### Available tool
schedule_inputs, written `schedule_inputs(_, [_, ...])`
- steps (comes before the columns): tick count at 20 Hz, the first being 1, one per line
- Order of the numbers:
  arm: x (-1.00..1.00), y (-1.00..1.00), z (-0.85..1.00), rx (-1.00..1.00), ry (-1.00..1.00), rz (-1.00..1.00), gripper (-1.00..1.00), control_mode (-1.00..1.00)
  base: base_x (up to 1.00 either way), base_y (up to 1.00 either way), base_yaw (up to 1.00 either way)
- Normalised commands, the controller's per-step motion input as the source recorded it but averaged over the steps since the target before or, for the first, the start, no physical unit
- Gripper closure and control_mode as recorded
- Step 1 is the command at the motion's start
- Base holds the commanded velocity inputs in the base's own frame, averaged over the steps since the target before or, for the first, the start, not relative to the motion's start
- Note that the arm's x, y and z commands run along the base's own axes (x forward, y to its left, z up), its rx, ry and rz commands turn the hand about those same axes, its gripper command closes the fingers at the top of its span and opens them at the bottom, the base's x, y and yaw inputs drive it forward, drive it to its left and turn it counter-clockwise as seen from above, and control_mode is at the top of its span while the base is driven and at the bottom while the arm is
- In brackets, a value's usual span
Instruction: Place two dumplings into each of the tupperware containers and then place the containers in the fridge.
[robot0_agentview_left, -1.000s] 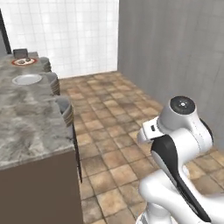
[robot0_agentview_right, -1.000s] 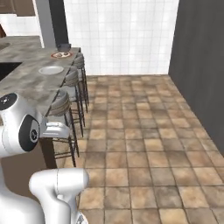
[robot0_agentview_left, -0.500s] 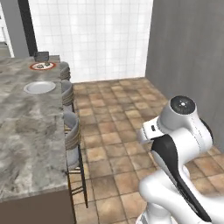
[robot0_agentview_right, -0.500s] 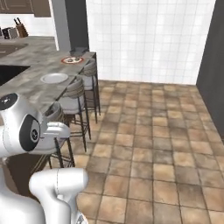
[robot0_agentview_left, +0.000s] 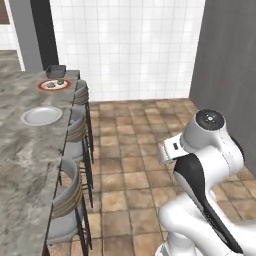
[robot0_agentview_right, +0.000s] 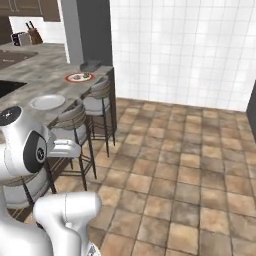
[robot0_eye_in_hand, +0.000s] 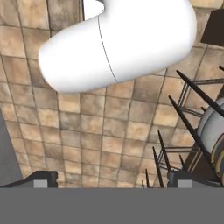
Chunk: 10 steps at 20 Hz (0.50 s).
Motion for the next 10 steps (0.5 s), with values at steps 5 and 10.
schedule_inputs(5, [0.00, 0.00, 0.00, 0.00, 0.00, 0.00, -1.00, 1.00, 0.97, -0.52, 0.11])
schedule_inputs(10, [0.00, 0.00, 0.00, 0.00, 0.00, 0.00, -1.00, 1.00, 0.99, -0.55, 0.19])
